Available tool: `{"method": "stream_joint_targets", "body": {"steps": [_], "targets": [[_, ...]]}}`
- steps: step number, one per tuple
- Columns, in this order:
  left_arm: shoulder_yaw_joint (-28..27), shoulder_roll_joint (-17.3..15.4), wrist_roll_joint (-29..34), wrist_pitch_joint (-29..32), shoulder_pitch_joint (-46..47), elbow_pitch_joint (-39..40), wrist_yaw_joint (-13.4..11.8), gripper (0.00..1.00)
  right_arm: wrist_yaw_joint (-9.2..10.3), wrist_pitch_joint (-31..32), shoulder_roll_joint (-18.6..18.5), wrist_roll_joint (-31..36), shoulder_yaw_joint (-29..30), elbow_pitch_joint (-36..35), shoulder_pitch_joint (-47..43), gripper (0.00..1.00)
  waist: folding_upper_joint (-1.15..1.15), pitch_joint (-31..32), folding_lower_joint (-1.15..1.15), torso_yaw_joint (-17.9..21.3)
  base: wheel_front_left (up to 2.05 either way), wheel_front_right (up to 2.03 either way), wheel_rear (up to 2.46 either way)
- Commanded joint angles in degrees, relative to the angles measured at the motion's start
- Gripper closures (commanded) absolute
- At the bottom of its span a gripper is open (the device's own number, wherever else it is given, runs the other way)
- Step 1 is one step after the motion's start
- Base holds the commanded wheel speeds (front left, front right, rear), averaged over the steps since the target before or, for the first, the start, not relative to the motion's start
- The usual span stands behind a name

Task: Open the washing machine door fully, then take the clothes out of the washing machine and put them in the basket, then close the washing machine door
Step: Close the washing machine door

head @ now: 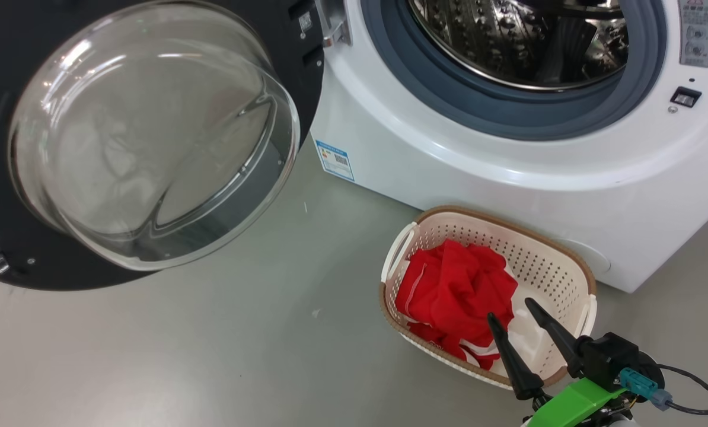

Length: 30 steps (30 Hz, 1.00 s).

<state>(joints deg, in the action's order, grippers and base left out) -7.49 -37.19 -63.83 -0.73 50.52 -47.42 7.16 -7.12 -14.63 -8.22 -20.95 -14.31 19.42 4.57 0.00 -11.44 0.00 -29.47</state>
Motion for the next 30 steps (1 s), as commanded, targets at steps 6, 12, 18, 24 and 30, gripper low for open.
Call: {"method": "stream_joint_targets", "body": {"steps": [6,12,18,24,30], "targets": [[1.13,-5.66,-7.3,8.86,2.68,-4.19,0.33,1.0,-0.36,-0.37,-0.28,1.27,-1.5,-1.19,1.14,0.0,0.0,-2.7,0.0,0.56,0.0,0.0,0.0],[2.32,-6.46,-11.99,16.19,2.33,-5.88,0.33,1.0,-0.36,-0.37,-0.52,1.76,-2.27,-0.96,2.28,0.0,0.0,-4.27,0.0,1.18,0.0,0.0,0.0],[4.03,-6.57,-13.92,20.32,1.12,-5.48,0.33,1.0,-0.36,-0.37,-0.45,1.97,-2.66,-0.96,2.68,0.0,0.0,-4.86,0.0,1.39,0.0,0.0,0.0],[5.54,-6.67,-15.86,23.51,0.04,-4.13,0.33,1.0,-0.36,-0.37,-0.55,1.8,-3.0,-0.79,2.98,0.0,0.0,-4.88,0.0,1.72,0.0,0.0,0.0],[7.41,-6.93,-17.58,27.45,-1.32,-1.62,0.33,1.0,-0.36,-0.37,-0.16,1.58,-2.87,-0.71,2.65,0.0,0.0,-3.47,0.0,1.98,0.0,0.0,0.0]]}}
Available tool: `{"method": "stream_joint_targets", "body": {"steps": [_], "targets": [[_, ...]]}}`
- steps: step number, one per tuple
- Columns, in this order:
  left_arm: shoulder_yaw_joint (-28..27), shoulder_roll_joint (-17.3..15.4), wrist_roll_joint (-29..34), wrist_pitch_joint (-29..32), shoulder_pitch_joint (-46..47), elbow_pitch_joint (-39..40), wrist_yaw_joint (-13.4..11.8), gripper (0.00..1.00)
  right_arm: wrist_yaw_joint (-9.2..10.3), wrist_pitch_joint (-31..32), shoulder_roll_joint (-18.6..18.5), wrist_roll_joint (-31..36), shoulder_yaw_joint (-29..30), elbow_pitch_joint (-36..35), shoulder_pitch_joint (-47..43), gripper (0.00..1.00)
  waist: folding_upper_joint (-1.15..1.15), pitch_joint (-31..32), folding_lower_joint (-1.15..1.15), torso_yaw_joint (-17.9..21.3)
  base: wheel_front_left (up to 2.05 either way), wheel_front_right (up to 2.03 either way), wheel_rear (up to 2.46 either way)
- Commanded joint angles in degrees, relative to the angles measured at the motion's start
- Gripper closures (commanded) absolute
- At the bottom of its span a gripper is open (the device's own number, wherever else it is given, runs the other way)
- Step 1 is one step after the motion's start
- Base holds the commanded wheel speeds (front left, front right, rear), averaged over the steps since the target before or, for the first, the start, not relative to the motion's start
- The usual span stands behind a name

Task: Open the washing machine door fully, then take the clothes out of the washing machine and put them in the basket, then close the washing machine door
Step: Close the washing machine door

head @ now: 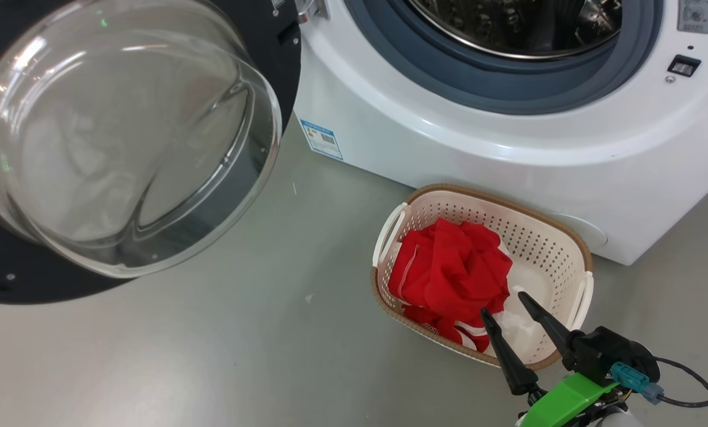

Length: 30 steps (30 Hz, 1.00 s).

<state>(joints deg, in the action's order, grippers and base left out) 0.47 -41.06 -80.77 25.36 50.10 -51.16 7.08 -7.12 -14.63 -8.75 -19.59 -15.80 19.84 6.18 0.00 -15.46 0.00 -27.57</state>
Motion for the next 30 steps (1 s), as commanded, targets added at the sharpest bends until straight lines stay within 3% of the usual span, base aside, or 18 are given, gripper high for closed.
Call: {"method": "stream_joint_targets", "body": {"steps": [1,30], "targets": [[-0.21,-3.17,-0.89,2.03,-1.22,2.66,0.4,1.0,-0.36,-0.37,0.45,0.16,-1.32,-1.16,0.9,0.0,0.0,0.83,0.0,0.12,0.0,0.0,0.0],[3.45,-7.36,-8.7,10.44,-15.09,27.76,0.41,1.0,-0.36,-0.37,1.88,-0.94,1.14,-2.86,-3.3,0.0,0.0,7.34,0.0,0.34,0.0,0.0,0.0]]}}
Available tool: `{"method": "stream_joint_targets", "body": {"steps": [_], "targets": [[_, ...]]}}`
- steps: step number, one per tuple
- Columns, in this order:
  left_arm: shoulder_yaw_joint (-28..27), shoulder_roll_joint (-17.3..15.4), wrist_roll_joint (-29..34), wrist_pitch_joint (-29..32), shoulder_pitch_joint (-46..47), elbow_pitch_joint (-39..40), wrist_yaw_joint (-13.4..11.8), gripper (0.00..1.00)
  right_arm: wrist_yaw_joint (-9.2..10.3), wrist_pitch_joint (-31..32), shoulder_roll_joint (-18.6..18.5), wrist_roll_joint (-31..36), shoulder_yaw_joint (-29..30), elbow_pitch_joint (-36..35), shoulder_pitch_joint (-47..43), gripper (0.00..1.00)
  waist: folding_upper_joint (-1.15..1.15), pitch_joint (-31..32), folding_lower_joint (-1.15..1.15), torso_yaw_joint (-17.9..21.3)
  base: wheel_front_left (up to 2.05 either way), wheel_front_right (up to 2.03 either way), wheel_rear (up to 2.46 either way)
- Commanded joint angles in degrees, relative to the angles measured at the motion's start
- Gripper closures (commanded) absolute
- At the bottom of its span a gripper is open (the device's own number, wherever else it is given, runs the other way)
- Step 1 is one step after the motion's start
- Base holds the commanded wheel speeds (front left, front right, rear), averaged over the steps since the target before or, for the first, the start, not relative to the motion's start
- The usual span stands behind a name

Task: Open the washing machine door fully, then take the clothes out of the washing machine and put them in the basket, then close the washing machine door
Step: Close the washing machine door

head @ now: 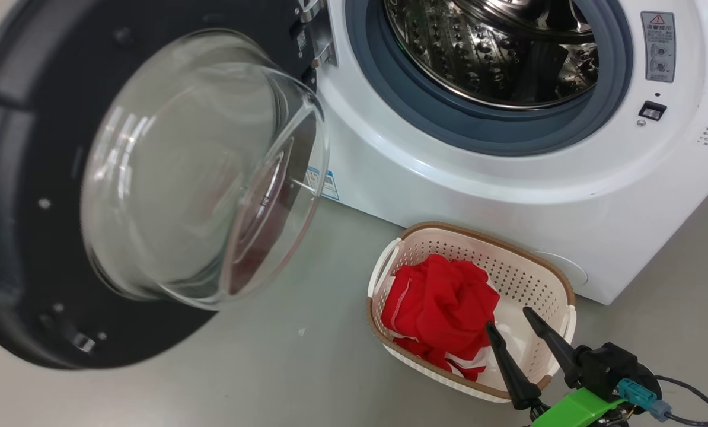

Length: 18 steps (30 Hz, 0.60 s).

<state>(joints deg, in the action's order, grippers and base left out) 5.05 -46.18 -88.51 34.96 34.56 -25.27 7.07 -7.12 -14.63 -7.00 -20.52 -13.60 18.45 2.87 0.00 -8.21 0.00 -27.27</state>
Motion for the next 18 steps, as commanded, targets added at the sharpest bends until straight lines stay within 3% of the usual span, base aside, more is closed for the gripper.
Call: {"method": "stream_joint_targets", "body": {"steps": [1,8,18], "targets": [[-1.12,-2.35,-1.22,1.23,-0.02,2.97,0.42,1.0,-0.36,-0.37,0.14,-0.06,-1.02,-1.52,-0.05,0.0,0.0,0.18,0.0,0.07,0.0,0.0,0.0],[-1.3,-2.5,-2.27,2.65,-2.85,10.75,0.42,1.0,-0.36,-0.37,0.22,-0.14,-0.7,-1.86,-0.48,0.0,0.0,0.72,0.0,0.44,0.0,0.0,0.0],[-0.49,2.15,-3.4,4.25,-5.46,24.4,0.42,1.0,-0.36,-0.37,0.44,-0.16,-0.29,-2.11,-0.6,0.0,0.0,0.96,0.0,1.45,0.0,0.0,0.0]]}}
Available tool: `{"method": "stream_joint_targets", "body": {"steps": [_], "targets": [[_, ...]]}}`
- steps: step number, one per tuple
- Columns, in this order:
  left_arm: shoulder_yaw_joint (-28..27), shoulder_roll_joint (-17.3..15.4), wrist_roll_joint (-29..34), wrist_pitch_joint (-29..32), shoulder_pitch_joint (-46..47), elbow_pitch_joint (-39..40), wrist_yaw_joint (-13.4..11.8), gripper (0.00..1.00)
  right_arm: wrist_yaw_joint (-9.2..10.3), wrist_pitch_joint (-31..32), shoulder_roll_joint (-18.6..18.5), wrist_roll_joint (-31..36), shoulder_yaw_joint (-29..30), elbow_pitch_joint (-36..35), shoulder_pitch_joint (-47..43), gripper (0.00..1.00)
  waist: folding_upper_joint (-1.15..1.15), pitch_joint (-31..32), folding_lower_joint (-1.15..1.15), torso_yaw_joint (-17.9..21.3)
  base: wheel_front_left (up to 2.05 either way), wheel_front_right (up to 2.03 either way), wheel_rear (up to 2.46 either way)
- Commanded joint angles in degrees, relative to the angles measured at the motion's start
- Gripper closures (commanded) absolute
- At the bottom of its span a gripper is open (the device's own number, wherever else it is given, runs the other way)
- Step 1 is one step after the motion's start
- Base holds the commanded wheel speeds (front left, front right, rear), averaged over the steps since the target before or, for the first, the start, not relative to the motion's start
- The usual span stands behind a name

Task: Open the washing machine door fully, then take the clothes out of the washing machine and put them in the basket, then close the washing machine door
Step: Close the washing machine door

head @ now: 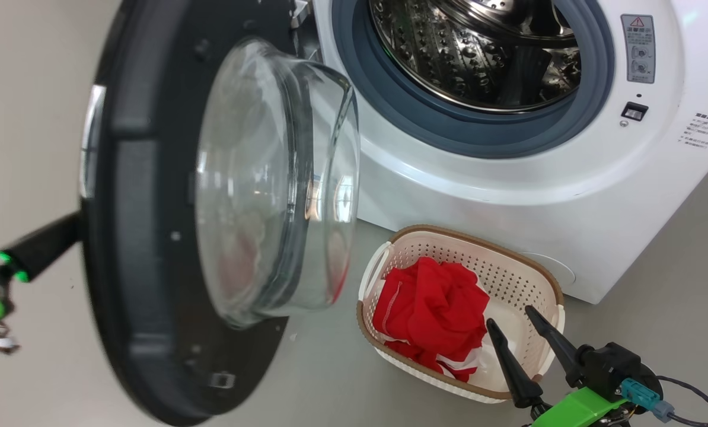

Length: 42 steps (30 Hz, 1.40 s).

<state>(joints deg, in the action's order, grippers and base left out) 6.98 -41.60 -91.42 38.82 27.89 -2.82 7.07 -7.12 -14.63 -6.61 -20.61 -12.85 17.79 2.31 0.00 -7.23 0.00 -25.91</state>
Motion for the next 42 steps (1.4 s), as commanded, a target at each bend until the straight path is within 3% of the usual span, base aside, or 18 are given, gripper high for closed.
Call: {"method": "stream_joint_targets", "body": {"steps": [1,9,21,30,32,34,42], "targets": [[-1.79,-1.24,-0.05,0.4,1.21,3.92,0.42,1.0,-0.36,-0.37,0.04,-0.05,-0.98,-1.49,0.05,0.0,0.0,0.01,0.0,0.36,0.0,0.0,0.0],[-0.02,2.91,1.61,-1.26,2.53,7.35,0.42,1.0,-0.36,-0.37,0.22,0.02,-0.74,-1.59,0.19,0.0,0.0,0.17,0.0,1.28,0.0,0.0,0.0],[0.08,2.27,5.78,-8.25,-0.82,4.59,0.42,1.0,-0.36,-0.37,0.6,-0.2,-0.67,-1.78,-0.68,0.0,0.0,1.62,0.0,1.6,0.0,0.0,0.0],[1.42,2.43,7.95,-17.35,-7.42,-0.04,0.42,0.52,-0.36,-0.37,0.99,-0.76,-1.96,-1.77,-1.65,0.0,0.0,3.77,0.0,1.25,0.0,0.0,0.0],[1.77,2.58,7.76,-19.57,-9.28,-1.14,0.42,0.21,-0.36,-0.37,0.94,-0.94,-2.23,-1.79,-1.83,0.0,0.0,4.0,0.0,1.15,0.0,0.0,0.0],[2.1,2.73,7.67,-21.79,-10.93,-2.16,0.42,0.0,-0.36,-0.37,0.88,-1.08,-2.39,-1.79,-1.95,0.0,0.0,4.21,0.0,0.99,0.0,0.0,0.0],[5.01,4.37,7.93,-30.73,-16.28,-5.89,0.42,0.0,-0.36,-0.37,0.74,-1.35,-2.9,-2.08,-1.81,0.0,0.0,4.62,0.0,0.62,0.0,0.0,0.0]]}}
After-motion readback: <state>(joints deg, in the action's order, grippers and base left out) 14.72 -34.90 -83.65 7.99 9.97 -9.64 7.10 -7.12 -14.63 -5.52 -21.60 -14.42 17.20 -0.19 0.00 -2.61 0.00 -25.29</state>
